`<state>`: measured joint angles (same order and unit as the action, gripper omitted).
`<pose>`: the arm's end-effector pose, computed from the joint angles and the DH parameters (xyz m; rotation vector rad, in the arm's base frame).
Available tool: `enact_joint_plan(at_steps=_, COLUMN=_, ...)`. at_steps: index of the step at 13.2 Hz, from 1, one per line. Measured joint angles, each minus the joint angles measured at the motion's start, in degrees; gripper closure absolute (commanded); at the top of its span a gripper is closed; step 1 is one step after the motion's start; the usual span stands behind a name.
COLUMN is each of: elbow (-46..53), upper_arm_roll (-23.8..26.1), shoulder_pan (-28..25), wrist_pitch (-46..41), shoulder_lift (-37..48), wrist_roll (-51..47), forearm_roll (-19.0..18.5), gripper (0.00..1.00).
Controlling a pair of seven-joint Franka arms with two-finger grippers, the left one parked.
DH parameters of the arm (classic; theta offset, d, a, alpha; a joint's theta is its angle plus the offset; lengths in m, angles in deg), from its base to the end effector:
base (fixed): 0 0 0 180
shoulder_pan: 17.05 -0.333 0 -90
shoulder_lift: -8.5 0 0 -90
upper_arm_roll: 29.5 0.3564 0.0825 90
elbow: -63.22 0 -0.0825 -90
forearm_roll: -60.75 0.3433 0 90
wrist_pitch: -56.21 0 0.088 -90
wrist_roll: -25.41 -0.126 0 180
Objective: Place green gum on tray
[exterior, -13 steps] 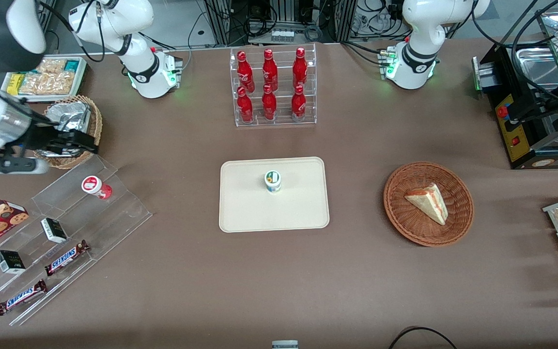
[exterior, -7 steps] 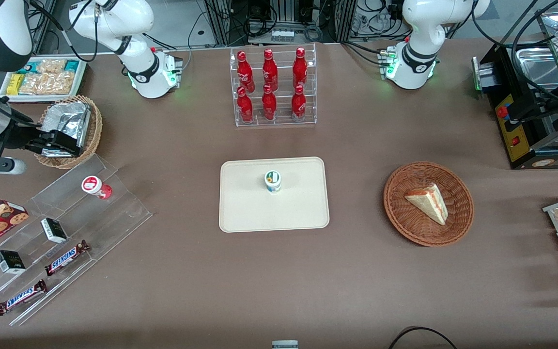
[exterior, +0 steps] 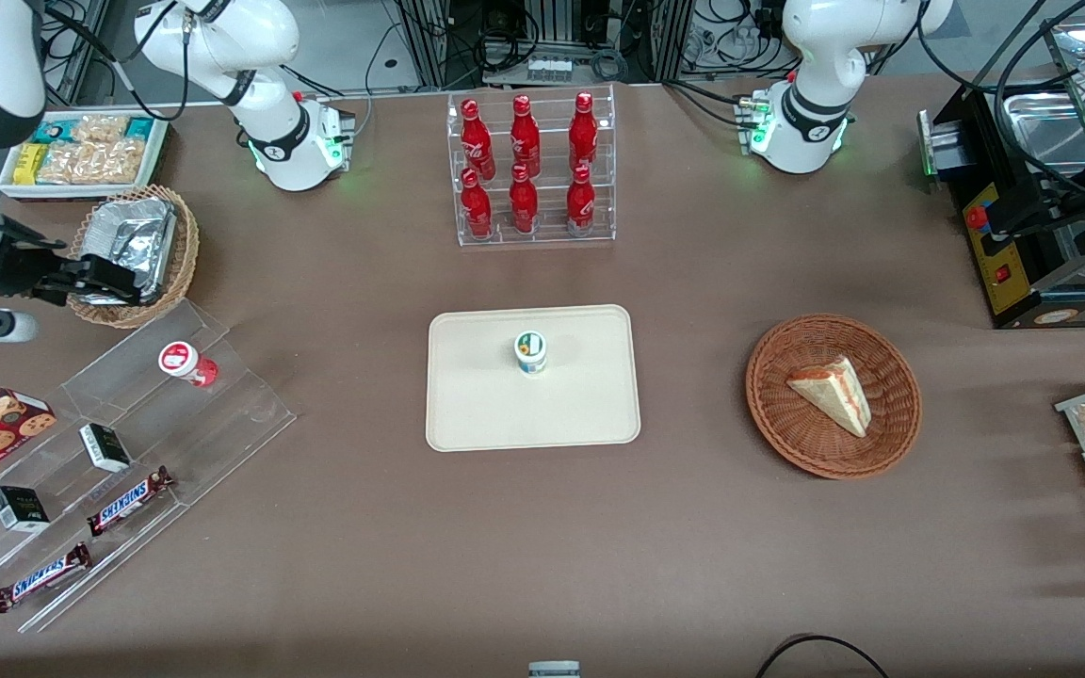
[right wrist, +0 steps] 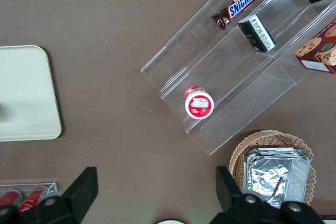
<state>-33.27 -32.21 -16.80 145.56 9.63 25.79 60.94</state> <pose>0.4986 -0.0256 0.6065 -3.1292 0.0706 0.1641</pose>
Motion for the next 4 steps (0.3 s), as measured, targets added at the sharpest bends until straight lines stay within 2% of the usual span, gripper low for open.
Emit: enact_joint_plan(at_steps=4, elbow=1.6, upper_arm_roll=0.0, shoulder_pan=0.4, wrist_pitch=0.0, shoulder_lift=-1.1, wrist_roll=0.3, forearm_roll=0.0, gripper=0.0)
